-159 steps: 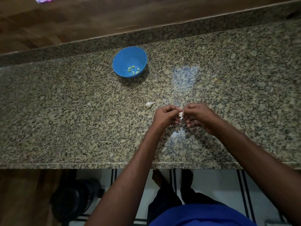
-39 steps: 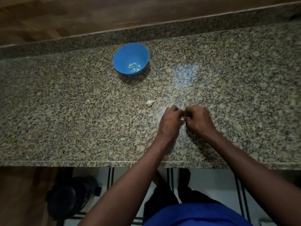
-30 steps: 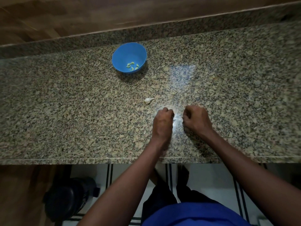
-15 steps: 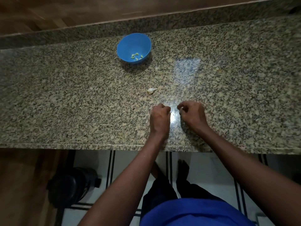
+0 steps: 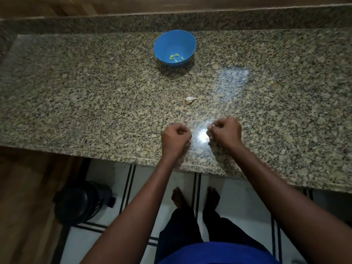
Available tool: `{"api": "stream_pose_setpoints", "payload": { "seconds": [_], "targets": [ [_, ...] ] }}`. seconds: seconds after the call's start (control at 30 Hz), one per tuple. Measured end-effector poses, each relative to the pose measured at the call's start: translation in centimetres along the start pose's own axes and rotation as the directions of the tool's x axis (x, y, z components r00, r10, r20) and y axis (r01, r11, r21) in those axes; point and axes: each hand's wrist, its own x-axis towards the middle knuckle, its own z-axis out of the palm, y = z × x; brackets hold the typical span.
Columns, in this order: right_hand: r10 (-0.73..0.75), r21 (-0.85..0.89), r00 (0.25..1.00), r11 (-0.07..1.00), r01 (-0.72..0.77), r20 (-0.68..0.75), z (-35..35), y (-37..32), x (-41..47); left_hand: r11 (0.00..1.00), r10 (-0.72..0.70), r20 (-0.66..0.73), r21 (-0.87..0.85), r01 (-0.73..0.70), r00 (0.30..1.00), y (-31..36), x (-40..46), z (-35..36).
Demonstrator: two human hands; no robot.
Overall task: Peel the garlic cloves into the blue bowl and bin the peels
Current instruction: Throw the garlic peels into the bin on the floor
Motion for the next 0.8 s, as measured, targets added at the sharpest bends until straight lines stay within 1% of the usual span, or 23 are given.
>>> {"api": "stream_pose_setpoints", "payload": {
  "seconds": [0.03,0.07,0.1,0.17,0.27,0.37,0.43,0.47,0.53,0.6,0.7,0.8],
  "targets": [
    [0.054,0.151,0.996,0.987,-0.064,0.067,0.5,-0.6,-0.8,0.976,-0.097,0.012,-0.197,0.098,0.995,0.1,-0.4,-1.1],
    [0.088,0.280,0.987,0.952,-0.124,0.136,1.2,-1.2,-1.6,0.916,-0.173,0.039,-0.360,0.175,0.984,0.0,-0.8,-2.2],
    [0.095,0.363,0.976,0.917,-0.162,0.196,2.4,-2.2,-2.5,0.838,-0.220,0.066,-0.498,0.223,0.973,-0.4,-1.2,-3.7],
    [0.091,0.439,0.961,0.876,-0.201,0.260,4.0,-4.2,-3.9,0.687,-0.250,0.124,-0.677,0.266,0.960,-0.7,-1.9,-5.7],
    [0.017,0.480,0.924,0.850,-0.215,0.383,7.9,-8.8,-6.9,0.503,-0.291,0.107,-0.828,0.247,0.951,-2.6,-3.2,-10.8],
    [-0.073,0.495,0.861,0.841,-0.219,0.504,13.1,-13.5,-10.7,0.382,-0.323,0.036,-0.909,0.165,0.946,-5.9,-4.9,-17.7],
    [-0.120,0.482,0.814,0.850,-0.211,0.568,17.7,-16.4,-13.8,0.340,-0.341,-0.020,-0.935,0.103,0.940,-9.0,-6.3,-22.7],
    [-0.140,0.459,0.784,0.866,-0.200,0.605,21.1,-18.0,-16.0,0.330,-0.350,-0.062,-0.942,0.061,0.935,-11.2,-7.4,-26.2],
    [-0.173,0.430,0.754,0.889,-0.157,0.633,25.1,-19.8,-18.8,0.317,-0.363,-0.101,-0.948,0.021,0.926,-13.7,-9.0,-30.4],
    [-0.192,0.392,0.714,0.911,-0.125,0.673,31.9,-22.1,-23.4,0.300,-0.396,-0.155,-0.953,-0.032,0.905,-18.7,-11.2,-37.0],
    [-0.156,0.312,0.661,0.942,-0.124,0.734,41.6,-24.3,-29.5,0.292,-0.467,-0.202,-0.954,-0.066,0.861,-26.2,-13.9,-45.4],
    [-0.125,0.249,0.619,0.961,-0.118,0.775,49.6,-26.0,-33.8,0.272,-0.534,-0.220,-0.959,-0.080,0.816,-32.8,-15.8,-51.4]
  ]
}}
